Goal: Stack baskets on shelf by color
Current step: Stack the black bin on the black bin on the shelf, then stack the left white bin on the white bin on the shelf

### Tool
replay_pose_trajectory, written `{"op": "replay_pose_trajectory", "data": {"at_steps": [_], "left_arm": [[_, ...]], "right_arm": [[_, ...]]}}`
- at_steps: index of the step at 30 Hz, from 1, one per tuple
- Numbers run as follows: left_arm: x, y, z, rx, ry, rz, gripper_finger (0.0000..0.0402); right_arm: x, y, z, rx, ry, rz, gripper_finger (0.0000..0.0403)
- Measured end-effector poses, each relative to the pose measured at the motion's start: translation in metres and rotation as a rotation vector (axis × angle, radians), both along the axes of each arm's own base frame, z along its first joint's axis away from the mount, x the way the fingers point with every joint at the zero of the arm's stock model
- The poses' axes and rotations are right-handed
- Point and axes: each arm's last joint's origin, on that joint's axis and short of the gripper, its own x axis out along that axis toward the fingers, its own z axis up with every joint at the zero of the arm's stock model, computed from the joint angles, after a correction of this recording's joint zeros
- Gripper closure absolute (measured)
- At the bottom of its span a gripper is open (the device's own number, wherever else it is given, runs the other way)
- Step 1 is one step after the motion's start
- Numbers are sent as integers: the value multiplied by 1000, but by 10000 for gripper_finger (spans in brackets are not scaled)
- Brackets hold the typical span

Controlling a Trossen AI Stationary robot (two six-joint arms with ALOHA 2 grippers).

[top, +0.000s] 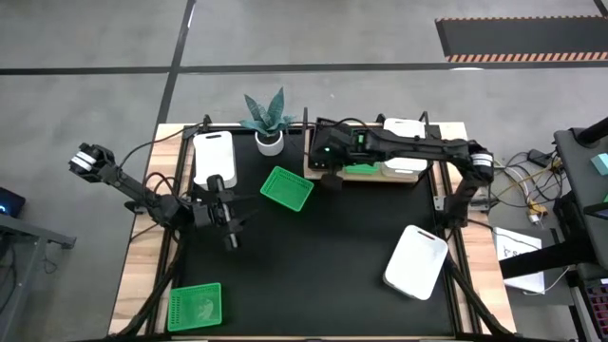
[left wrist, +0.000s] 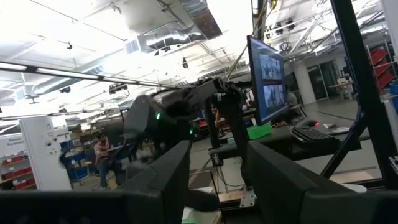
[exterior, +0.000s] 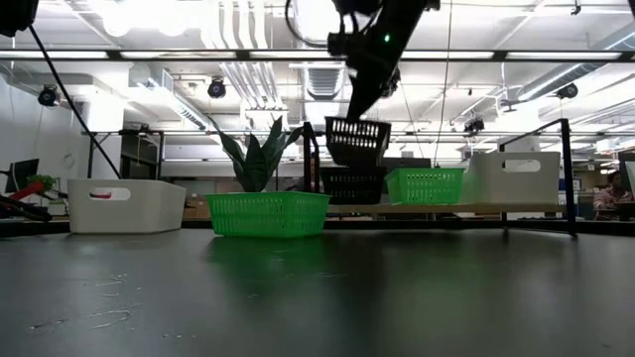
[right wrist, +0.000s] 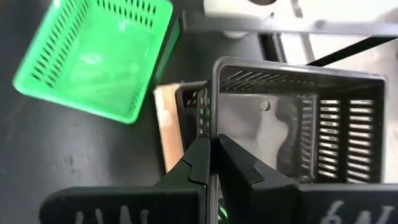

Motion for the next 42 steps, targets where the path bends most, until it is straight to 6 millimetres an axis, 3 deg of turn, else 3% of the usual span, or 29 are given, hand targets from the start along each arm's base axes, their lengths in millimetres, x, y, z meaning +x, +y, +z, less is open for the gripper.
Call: {"op": "replay_pose_trajectory", "data": {"at_steps": [10,33,42], "left_arm": [[0,0,-1,4,6,0,256],[0,0,0,4,5,0,256],[0,0,0,4,5,-1,256]], "right_arm": [[8,-12,-20,-18,88,36,390],[12,-12,-27,-26,113,62,388],[12,-13,-27,-19,103,38,323]]}}
